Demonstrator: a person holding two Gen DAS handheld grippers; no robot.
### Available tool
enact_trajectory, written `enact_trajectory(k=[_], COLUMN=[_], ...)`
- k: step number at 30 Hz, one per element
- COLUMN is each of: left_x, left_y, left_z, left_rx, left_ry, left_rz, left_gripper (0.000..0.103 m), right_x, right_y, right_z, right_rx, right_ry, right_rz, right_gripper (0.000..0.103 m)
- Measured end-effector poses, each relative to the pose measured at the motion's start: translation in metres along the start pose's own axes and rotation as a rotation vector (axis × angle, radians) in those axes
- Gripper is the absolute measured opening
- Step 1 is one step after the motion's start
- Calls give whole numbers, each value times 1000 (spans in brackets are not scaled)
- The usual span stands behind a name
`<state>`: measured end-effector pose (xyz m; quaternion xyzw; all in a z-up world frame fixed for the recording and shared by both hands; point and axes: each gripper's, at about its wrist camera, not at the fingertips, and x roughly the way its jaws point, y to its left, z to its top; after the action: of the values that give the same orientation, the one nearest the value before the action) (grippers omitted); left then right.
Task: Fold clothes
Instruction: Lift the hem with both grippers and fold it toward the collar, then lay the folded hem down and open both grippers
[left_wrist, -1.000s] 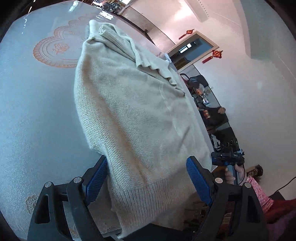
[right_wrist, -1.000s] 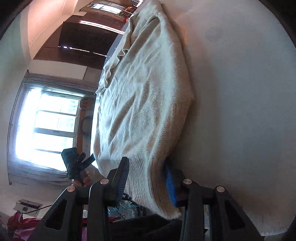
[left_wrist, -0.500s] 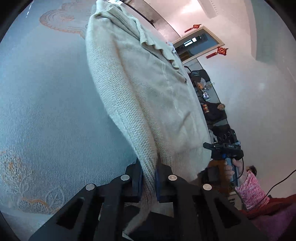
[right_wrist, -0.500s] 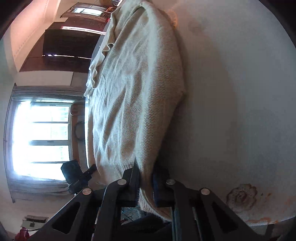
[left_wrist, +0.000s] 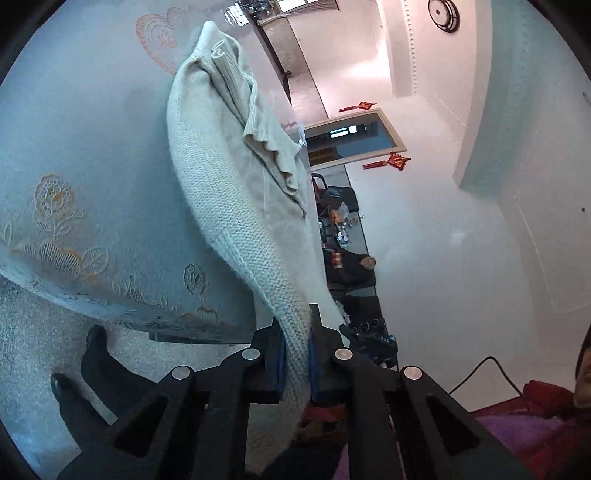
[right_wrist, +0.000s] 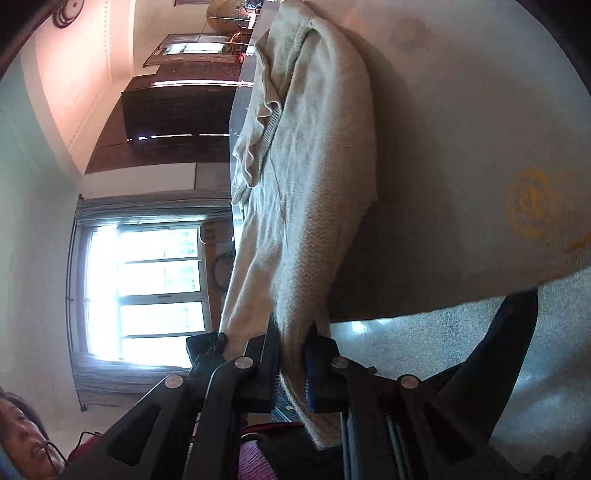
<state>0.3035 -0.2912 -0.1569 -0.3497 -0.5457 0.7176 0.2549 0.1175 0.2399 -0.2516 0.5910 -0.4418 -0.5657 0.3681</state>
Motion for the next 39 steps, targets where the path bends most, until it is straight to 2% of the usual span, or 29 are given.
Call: enact_trajectory(k=[4, 7, 10, 13, 17, 22, 23, 26, 29, 32, 33, 36, 39], left_x=[-4, 8, 30, 56, 85, 122, 129, 151, 147, 141, 137, 129, 130], left_y=[-12, -31, -39, -28, -1, 33, 39, 60, 59, 57, 53, 38, 17], left_z=[33, 77, 131, 188, 232, 285, 296, 327, 340, 352, 356, 363, 351], left_rx=[-40, -29, -29, -106, -205, -327, -352, -425, -417, -404, -377, -262, -95], left_ry=[-43, -68, -101, -137, -173, -218, -227, -253, -277, -300, -306, -315, -296], left_rz=[-55, -72, -47, -26, 24, 90, 103, 142, 182, 221, 259, 379, 458], left_gripper=[10, 11, 12, 12, 12, 14, 19, 41, 46, 59, 62, 63, 64], right_x=[-6, -7, -1, 10, 27, 65, 70, 76, 73, 57, 50, 30, 20], right_y=[7, 28, 51, 57, 50, 32, 28, 19, 16, 26, 31, 53, 95], right_z=[12, 43, 92, 152, 227, 302, 311, 335, 353, 365, 369, 371, 346], right_rx=[61, 61, 52, 94, 188, 320, 338, 371, 381, 306, 275, 148, -75], right_ry=[-18, -42, -65, -95, -140, -164, -161, -171, -188, -225, -238, -283, -318], right_rz=[95, 165, 198, 214, 240, 255, 257, 241, 254, 167, 131, -2, -201], right_gripper=[9, 9, 9, 9, 9, 12, 13, 30, 33, 34, 34, 35, 35])
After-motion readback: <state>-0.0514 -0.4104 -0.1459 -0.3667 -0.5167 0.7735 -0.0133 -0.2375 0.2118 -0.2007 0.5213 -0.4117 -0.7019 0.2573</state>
